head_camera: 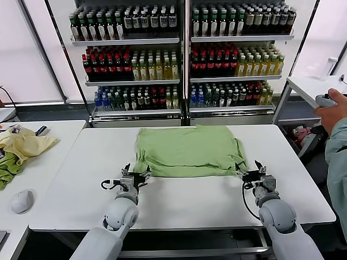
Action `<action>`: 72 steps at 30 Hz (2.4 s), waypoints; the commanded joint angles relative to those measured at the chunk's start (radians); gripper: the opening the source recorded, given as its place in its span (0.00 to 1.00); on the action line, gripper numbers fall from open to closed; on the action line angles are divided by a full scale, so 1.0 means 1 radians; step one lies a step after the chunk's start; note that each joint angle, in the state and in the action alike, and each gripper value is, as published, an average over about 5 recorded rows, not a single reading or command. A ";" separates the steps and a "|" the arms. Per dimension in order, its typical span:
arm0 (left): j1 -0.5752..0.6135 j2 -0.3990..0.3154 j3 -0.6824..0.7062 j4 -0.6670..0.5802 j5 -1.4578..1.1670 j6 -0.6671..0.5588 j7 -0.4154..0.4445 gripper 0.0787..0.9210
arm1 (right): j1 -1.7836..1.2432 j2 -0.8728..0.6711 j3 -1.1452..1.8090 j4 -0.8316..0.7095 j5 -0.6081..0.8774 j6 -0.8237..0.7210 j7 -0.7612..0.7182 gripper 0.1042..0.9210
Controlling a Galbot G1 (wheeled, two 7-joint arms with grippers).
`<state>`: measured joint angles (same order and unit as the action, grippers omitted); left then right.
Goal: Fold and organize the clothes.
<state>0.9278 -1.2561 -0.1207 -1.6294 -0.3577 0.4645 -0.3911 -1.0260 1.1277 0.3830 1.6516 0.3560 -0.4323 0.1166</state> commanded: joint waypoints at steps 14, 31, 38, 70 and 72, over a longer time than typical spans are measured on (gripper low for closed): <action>-0.020 -0.001 0.009 0.054 -0.065 0.067 0.001 0.26 | 0.026 0.002 -0.045 -0.059 0.033 -0.033 0.015 0.28; 0.222 0.060 -0.041 -0.268 -0.074 0.080 0.007 0.03 | -0.264 -0.030 0.086 0.256 -0.002 -0.019 0.005 0.04; 0.413 0.046 -0.132 -0.429 -0.034 0.096 0.037 0.03 | -0.439 -0.035 0.159 0.418 -0.033 -0.018 0.002 0.04; 0.176 0.094 -0.154 -0.289 -0.096 0.072 0.052 0.59 | 0.037 -0.058 -0.043 0.218 0.042 -0.029 0.058 0.75; 0.073 0.087 -0.116 -0.173 -0.114 0.069 0.049 0.65 | 0.149 -0.043 -0.091 0.117 0.071 -0.035 0.066 0.82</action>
<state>1.3750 -1.1822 -0.3447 -2.1312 -0.3702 0.5484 -0.3223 -1.2506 1.0821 0.4534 2.0320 0.3461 -0.4583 0.1534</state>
